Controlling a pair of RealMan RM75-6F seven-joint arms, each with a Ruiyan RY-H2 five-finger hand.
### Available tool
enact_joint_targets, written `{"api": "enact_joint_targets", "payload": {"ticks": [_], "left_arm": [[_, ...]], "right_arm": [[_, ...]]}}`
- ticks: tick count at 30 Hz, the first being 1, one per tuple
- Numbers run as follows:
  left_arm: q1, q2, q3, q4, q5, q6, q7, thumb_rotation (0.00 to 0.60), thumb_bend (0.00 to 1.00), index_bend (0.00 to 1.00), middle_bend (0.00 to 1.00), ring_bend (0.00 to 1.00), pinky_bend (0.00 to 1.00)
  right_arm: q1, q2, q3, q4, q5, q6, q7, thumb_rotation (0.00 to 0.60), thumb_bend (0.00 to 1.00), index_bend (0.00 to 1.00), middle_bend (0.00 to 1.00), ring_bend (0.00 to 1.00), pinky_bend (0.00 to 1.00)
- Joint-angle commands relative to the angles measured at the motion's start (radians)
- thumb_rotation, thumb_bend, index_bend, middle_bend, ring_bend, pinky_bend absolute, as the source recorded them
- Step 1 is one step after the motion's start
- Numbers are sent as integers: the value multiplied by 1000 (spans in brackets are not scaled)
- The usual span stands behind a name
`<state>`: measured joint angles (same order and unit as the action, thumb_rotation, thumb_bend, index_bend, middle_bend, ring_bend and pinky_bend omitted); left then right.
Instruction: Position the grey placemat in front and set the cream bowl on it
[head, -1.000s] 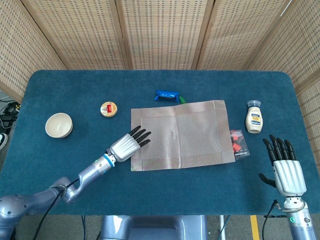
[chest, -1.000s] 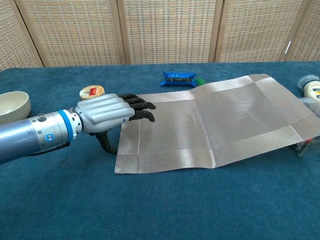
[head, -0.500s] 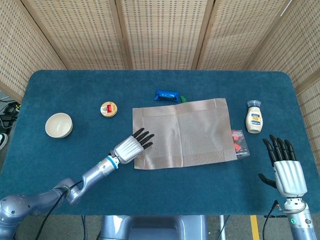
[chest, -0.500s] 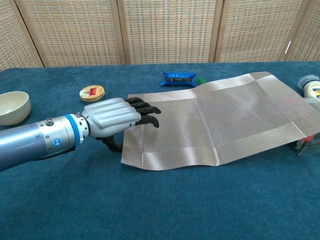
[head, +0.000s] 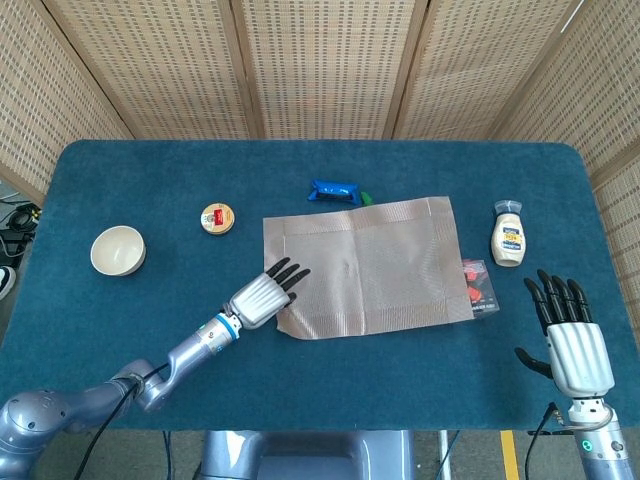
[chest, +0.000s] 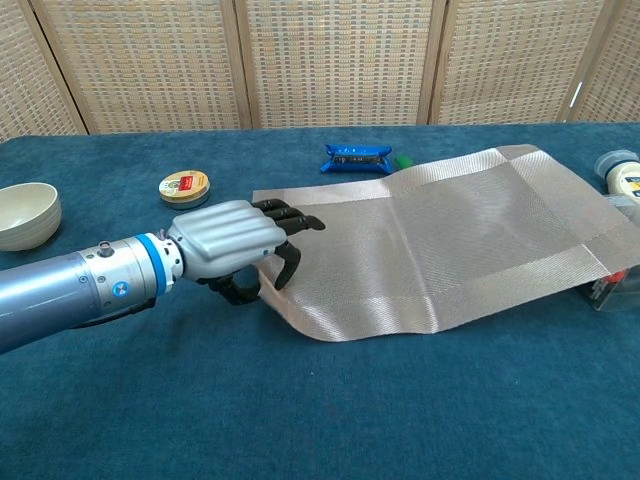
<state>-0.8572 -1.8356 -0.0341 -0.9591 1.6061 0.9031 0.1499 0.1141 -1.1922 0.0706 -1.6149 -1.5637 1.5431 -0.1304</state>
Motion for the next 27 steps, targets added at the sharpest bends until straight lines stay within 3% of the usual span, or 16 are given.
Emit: {"api": "enact_joint_targets", "payload": {"ticks": [1, 7, 15, 27], "left_arm": [[3, 1, 6, -7, 3, 7, -11, 600, 571, 713, 0, 0, 0], [17, 38, 40, -95, 45, 66, -42, 600, 581, 755, 0, 0, 0], [53, 166, 121, -275, 152, 183, -13, 600, 581, 774, 0, 0, 0], [127, 334, 267, -344, 327, 360, 16, 600, 581, 786, 0, 0, 0]], "right_arm": [[-1, 1, 0, -1, -3, 2, 2, 600, 0, 0, 0, 0, 0], [-4, 1, 1, -2, -16, 15, 0, 600, 0, 0, 0, 0, 0], [-12, 3, 8, -8, 8, 14, -21, 600, 0, 0, 0, 0, 0], [-20, -1, -7, -24, -28, 30, -46, 600, 0, 0, 0, 0, 0]]}}
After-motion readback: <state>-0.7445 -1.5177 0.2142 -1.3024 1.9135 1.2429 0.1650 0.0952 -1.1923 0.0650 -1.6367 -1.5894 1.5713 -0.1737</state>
